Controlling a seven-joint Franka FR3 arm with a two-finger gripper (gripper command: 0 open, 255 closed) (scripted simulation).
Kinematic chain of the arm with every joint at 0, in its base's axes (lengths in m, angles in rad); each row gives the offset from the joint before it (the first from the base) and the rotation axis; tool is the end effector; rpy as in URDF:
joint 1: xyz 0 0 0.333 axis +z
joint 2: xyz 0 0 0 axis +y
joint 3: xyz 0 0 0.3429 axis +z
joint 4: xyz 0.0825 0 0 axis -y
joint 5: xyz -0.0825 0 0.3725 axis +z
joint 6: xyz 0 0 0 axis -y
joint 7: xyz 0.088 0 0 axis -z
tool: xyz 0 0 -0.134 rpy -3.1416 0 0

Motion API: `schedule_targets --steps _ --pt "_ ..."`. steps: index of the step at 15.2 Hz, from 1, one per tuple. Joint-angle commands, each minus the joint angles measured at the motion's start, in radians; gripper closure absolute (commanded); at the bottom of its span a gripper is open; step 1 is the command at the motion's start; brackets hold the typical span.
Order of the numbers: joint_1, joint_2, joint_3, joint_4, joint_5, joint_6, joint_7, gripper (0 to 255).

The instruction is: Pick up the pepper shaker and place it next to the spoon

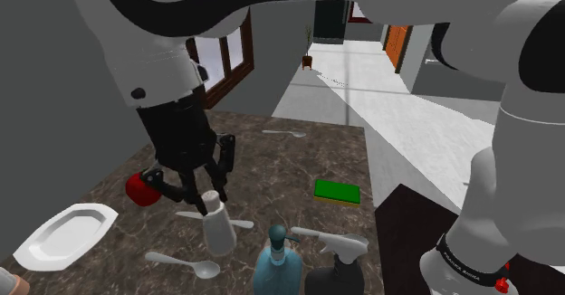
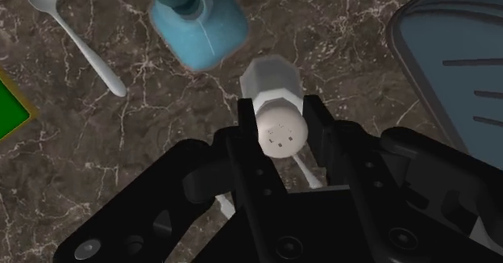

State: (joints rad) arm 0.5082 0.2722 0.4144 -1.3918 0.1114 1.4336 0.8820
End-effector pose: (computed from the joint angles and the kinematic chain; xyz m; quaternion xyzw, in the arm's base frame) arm 0.3753 0.4691 0.5527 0.9884 0.0208 -0.1501 0.0125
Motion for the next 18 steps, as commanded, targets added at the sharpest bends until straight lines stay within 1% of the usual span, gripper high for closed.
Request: schedule_targets --steps 1,4,6,7,12,18 --pt "0.044 0.056 0.017 0.073 -0.015 -0.010 0.059 255" --pt "0.112 0.148 0.034 0.196 -0.043 -0.034 0.133 255" --pt "0.166 0.219 0.040 0.300 -0.066 -0.060 0.181 255" --pt "0.216 0.289 0.044 0.407 -0.089 -0.092 0.219 255" --pt "0.196 0.257 0.041 0.286 -0.078 -0.005 0.202 255" --pt "0.180 0.237 0.040 0.173 -0.072 0.086 0.185 255"
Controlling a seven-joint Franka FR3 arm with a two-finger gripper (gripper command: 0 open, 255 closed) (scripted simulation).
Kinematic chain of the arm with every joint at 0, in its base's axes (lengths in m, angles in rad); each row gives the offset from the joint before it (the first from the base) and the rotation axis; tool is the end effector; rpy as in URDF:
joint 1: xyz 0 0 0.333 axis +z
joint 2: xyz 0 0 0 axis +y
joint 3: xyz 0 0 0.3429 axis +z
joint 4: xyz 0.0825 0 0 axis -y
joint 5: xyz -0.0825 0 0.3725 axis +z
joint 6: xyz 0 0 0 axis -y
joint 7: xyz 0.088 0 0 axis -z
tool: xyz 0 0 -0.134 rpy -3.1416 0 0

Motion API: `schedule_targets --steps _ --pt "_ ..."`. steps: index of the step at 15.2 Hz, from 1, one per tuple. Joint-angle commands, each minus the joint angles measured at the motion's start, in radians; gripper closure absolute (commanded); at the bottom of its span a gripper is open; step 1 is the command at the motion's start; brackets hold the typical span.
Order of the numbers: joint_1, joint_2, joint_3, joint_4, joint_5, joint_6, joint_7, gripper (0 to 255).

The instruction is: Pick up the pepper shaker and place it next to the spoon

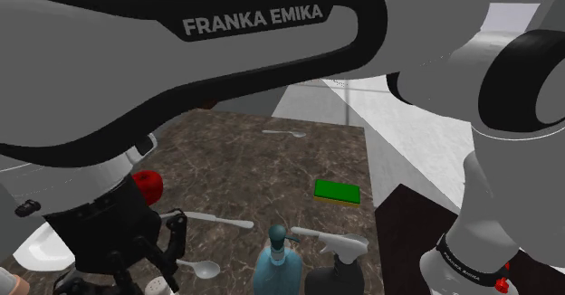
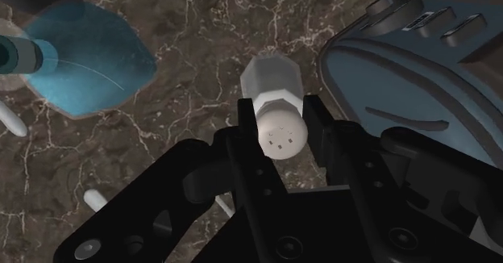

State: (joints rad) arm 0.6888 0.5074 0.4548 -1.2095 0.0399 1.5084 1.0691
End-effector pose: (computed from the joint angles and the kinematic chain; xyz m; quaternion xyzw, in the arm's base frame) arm 0.3356 0.5817 0.4979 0.9884 0.0201 -0.1503 0.0124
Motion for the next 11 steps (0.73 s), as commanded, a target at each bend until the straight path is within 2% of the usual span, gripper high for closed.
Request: schedule_targets --steps 1,11 --pt "-0.003 0.000 -0.001 -0.026 0.000 0.025 -0.005 255" --pt "-0.015 -0.001 -0.006 -0.162 0.000 0.158 -0.027 255"
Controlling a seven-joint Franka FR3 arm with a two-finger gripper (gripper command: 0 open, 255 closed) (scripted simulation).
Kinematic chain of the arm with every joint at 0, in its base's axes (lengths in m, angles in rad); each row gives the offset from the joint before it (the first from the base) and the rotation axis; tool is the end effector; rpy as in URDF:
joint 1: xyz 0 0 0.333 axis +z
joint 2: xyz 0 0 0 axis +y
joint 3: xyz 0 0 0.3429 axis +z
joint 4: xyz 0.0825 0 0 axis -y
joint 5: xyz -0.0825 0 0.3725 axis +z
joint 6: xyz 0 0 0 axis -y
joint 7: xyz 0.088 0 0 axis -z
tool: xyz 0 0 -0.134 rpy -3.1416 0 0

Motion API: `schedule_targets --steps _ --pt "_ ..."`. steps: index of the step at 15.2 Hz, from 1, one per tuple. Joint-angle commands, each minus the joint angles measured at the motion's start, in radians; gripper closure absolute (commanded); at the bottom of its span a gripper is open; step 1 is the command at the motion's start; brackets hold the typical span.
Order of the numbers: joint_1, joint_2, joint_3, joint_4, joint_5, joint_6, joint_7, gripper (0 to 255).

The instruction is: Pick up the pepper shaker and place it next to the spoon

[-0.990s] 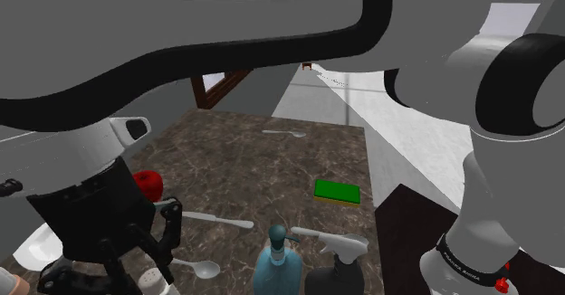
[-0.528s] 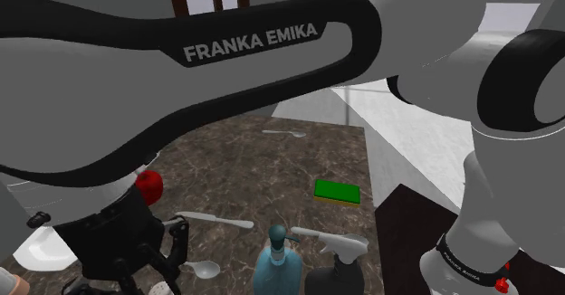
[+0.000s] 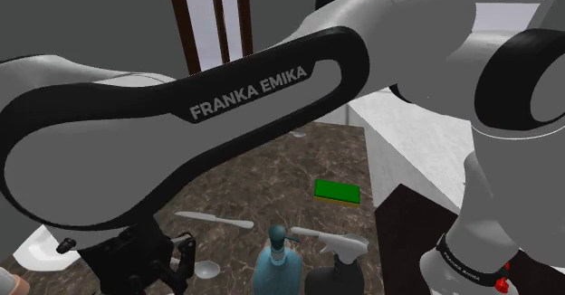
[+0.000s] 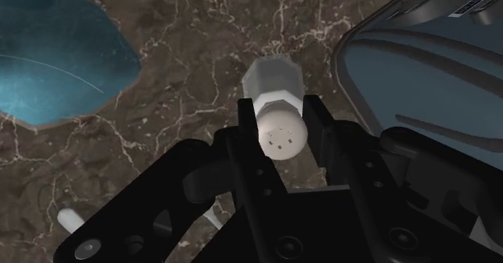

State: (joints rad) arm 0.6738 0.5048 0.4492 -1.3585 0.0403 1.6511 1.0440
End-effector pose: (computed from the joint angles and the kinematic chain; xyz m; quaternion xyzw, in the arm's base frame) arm 0.3371 0.5818 0.4429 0.9884 0.0200 -0.1503 0.0123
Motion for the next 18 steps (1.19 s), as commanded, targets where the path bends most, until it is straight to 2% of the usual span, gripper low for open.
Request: schedule_targets --steps 1,10,18 --pt "-0.001 0.003 -0.001 -0.025 -0.001 0.027 -0.003 255" --pt "-0.003 0.026 -0.008 -0.111 -0.008 0.134 -0.018 255" --pt "-0.003 0.027 -0.008 -0.113 -0.009 0.137 -0.018 255"
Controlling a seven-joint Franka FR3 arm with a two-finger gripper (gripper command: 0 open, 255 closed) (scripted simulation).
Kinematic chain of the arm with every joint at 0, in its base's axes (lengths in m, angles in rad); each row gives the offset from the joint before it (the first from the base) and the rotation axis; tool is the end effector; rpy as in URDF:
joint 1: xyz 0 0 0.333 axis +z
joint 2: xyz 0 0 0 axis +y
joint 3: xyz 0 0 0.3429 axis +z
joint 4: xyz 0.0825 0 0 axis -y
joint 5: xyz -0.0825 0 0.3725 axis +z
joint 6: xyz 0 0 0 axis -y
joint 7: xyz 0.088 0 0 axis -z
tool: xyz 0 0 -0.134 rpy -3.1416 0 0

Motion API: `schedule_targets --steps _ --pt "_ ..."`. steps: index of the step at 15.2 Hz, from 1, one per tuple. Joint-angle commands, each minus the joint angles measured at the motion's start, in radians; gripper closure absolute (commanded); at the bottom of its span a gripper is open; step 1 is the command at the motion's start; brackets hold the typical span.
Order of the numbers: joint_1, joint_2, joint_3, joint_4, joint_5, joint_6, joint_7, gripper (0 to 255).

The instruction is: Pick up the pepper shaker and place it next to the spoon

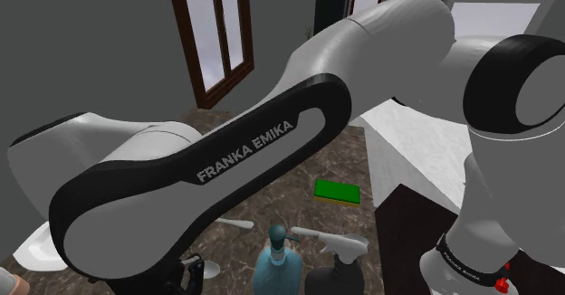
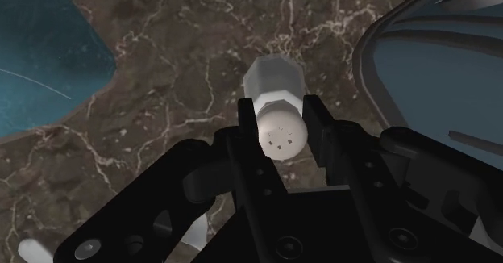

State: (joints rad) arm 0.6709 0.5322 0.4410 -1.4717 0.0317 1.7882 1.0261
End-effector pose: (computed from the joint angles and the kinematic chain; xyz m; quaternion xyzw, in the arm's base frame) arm 0.3376 0.5829 0.3839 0.9884 0.0201 -0.1502 0.0121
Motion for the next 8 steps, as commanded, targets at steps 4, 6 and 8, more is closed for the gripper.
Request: schedule_targets --steps 4,6,8 --pt "0.000 0.000 0.000 0.000 0.000 0.000 0.000 0" --pt "0.000 0.000 0.000 0.000 0.000 0.000 0.000 0" --pt "0.000 0.003 -0.001 0.071 -0.001 -0.068 0.001 0"
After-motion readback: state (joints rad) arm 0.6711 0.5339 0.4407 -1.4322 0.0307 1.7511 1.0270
